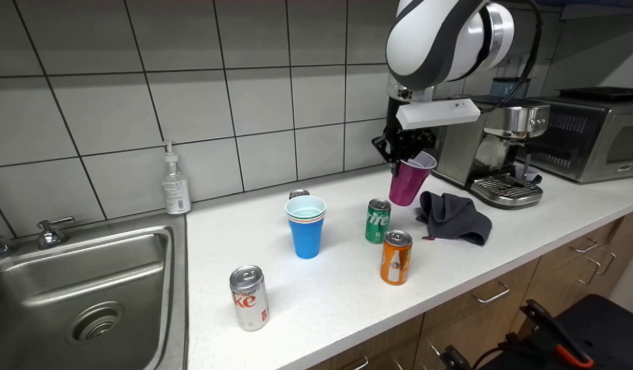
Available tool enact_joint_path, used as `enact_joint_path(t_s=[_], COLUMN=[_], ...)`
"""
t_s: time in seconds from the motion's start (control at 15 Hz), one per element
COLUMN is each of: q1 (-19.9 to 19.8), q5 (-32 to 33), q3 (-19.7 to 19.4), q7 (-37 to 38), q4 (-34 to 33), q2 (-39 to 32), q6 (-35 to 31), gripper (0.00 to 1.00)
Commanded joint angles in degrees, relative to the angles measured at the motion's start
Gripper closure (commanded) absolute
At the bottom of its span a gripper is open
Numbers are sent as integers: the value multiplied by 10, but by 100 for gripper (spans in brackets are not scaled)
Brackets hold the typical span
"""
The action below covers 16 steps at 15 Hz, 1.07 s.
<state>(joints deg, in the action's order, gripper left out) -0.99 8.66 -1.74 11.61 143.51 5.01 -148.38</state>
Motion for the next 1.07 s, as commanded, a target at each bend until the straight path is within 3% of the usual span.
enact_joint_path(t_s=[0.0, 1.0], q1=[4, 42], q5=[-15, -35], q3=[12, 43], q7=[-18, -69], q4=[-4, -52], q2=[20, 12], q6=[16, 25], gripper=[99, 99])
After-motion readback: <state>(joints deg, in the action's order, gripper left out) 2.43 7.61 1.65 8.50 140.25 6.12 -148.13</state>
